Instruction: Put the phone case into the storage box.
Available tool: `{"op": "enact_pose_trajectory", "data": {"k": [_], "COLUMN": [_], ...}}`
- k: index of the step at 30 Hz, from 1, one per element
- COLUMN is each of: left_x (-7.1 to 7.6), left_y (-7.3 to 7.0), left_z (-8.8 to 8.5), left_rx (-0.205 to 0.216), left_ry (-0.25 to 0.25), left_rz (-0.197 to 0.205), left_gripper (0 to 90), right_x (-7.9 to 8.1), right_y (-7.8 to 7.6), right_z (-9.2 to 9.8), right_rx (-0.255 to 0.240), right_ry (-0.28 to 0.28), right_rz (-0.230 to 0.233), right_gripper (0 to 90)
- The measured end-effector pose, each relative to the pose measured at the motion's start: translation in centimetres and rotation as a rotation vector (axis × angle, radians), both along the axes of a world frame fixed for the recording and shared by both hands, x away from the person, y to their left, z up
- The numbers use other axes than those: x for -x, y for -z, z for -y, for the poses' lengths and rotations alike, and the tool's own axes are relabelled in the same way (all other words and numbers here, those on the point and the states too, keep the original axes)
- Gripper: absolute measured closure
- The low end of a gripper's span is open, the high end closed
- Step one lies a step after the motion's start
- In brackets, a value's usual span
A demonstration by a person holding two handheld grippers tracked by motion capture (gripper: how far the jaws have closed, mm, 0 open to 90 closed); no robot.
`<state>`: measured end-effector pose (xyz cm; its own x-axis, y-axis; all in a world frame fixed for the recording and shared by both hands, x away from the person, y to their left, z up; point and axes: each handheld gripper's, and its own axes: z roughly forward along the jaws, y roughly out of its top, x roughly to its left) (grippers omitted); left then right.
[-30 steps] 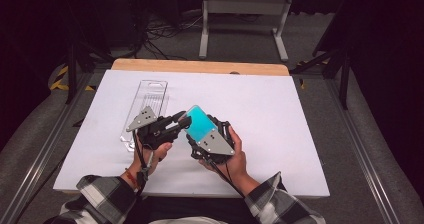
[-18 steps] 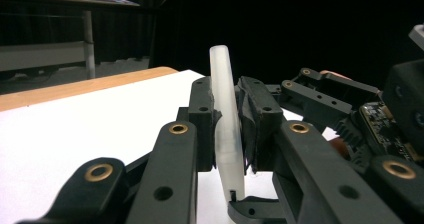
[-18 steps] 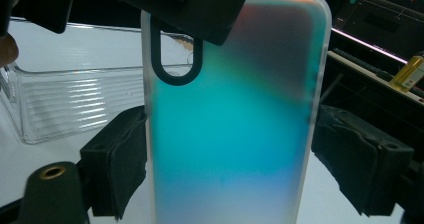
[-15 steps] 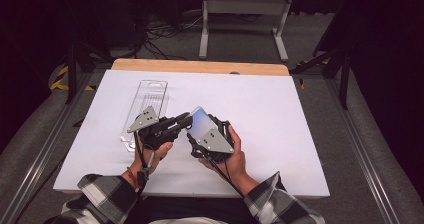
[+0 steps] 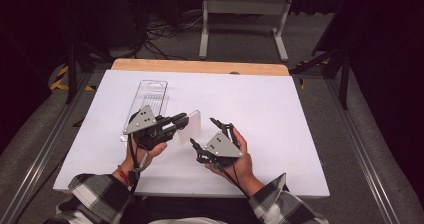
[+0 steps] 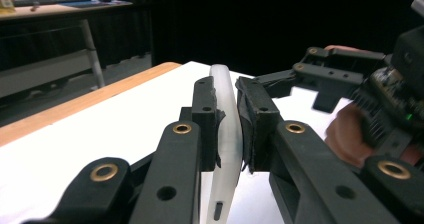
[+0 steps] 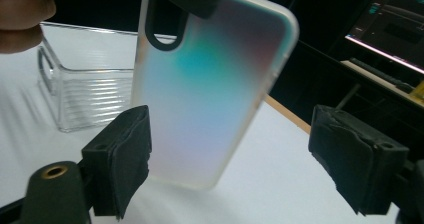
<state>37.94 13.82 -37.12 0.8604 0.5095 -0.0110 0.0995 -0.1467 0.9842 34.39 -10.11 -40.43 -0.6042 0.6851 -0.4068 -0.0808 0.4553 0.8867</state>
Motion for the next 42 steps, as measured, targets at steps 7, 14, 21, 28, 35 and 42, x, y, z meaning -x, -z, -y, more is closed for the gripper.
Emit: {"op": "enact_pose_trajectory", "data": {"k": [7,14,21,28,35,42], "left_x": [-0.3,0.0,-0.3,-0.1,0.0,-0.1], "left_y": [0.2,-0.1,-0.5,-0.8,-1.1,-1.3], "left_z": [-0.8,-1.3,-1.6,-1.8,-1.8,-2.2], "left_rx": [-0.031,-0.064,-0.068,-0.095,-0.082,-0.073], "left_ry": [0.006,0.001,0.004,0.022,0.014,0.001], "left_rz": [-0.006,0.019,0.027,0.046,0.062,0.064], "left_gripper": [79.5,79.6,79.6,79.6,79.6,79.6], "right_x": [0.5,1.2,1.6,2.0,1.1,1.0], "right_y": [-0.1,0.3,0.3,0.2,0.6,0.7], "right_z": [2.1,3.6,5.3,7.2,7.5,7.5], "right_rx": [-0.008,0.023,0.0,-0.04,-0.038,-0.032], "right_ry": [-0.019,0.016,0.038,0.077,0.111,0.111], "right_rz": [-0.027,-0.034,-0.036,-0.032,-0.064,-0.072], "right_gripper": [17.7,17.6,17.5,17.4,18.6,18.6]}}
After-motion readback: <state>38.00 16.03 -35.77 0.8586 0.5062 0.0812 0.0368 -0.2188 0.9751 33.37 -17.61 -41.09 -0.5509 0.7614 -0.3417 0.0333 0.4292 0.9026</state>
